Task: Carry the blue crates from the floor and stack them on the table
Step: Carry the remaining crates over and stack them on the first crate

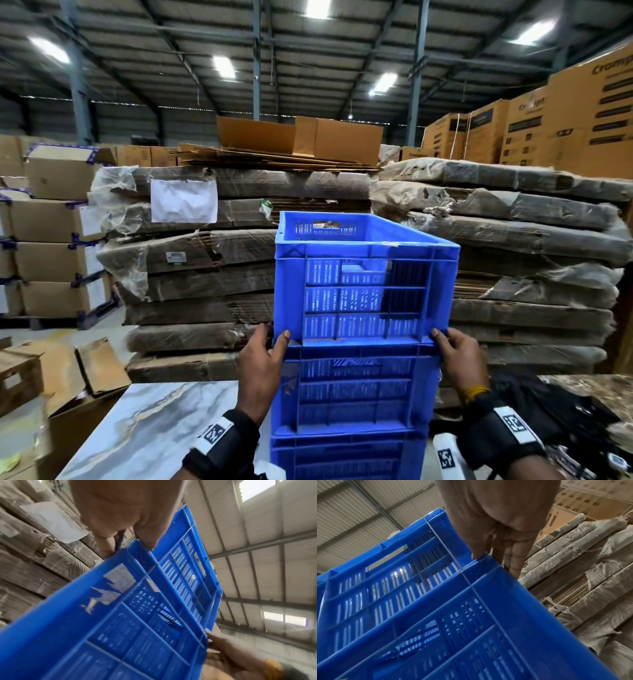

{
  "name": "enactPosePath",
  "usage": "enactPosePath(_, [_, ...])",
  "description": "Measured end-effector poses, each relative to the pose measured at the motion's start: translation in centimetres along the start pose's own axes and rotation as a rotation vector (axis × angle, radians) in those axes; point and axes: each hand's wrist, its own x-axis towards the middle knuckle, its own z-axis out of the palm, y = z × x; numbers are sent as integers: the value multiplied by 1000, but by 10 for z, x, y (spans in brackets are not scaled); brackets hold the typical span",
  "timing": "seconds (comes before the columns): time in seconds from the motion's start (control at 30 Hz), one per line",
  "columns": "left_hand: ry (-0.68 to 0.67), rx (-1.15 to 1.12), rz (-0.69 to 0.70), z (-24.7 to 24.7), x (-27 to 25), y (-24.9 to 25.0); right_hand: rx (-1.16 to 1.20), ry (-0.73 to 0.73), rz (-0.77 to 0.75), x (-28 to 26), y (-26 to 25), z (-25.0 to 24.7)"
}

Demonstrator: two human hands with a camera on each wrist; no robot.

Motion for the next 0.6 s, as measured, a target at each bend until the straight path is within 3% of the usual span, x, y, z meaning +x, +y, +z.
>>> enactPosePath(0.2, [87,82,14,6,-7,-12,-7,20,43,3,3,-2])
enactPosePath(0.4, [84,32,25,5,-2,-23,-30,25,6,-4,-10,-4])
enactPosePath(0.6, [126,-13,15,8,-9,-20,47,4,17,7,25,1])
